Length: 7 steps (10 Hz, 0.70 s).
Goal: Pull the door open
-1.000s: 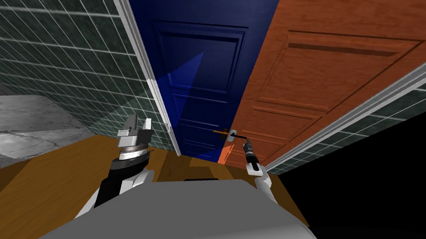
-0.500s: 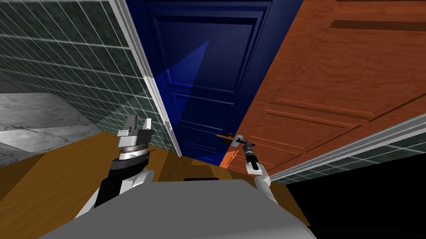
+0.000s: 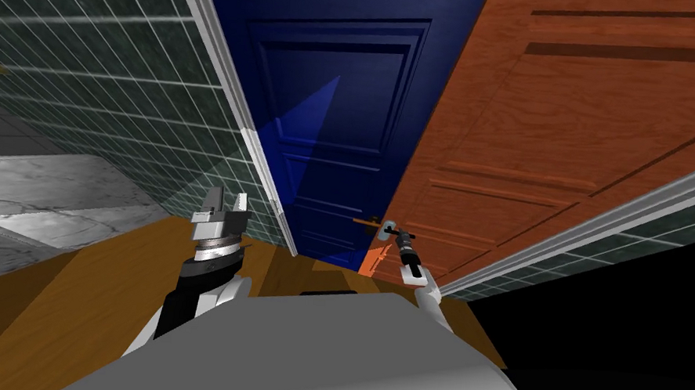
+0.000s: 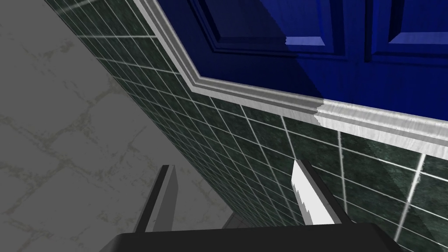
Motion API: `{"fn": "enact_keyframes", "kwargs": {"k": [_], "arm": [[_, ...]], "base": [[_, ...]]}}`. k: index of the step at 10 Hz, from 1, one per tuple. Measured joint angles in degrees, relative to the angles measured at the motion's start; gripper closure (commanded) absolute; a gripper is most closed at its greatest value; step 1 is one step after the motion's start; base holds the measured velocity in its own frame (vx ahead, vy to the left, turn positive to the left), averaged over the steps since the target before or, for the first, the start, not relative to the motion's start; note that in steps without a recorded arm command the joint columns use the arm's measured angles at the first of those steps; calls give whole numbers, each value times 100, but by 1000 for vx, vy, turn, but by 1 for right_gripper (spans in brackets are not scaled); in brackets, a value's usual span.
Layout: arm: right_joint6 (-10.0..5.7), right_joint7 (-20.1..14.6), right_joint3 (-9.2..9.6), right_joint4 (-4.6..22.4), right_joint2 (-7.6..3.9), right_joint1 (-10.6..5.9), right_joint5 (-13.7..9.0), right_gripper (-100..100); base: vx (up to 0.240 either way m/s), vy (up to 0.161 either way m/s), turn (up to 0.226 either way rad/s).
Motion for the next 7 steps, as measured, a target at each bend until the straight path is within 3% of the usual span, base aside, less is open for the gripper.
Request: {"fn": "enact_keyframes", "kwargs": {"k": [4, 7], "arm": [[-113, -149, 53, -8, -179, 115, 2, 100], [-192, -367, 239, -31, -341, 249, 30, 100]], "base": [[-219, -17, 77], [-242, -55, 162]]}}
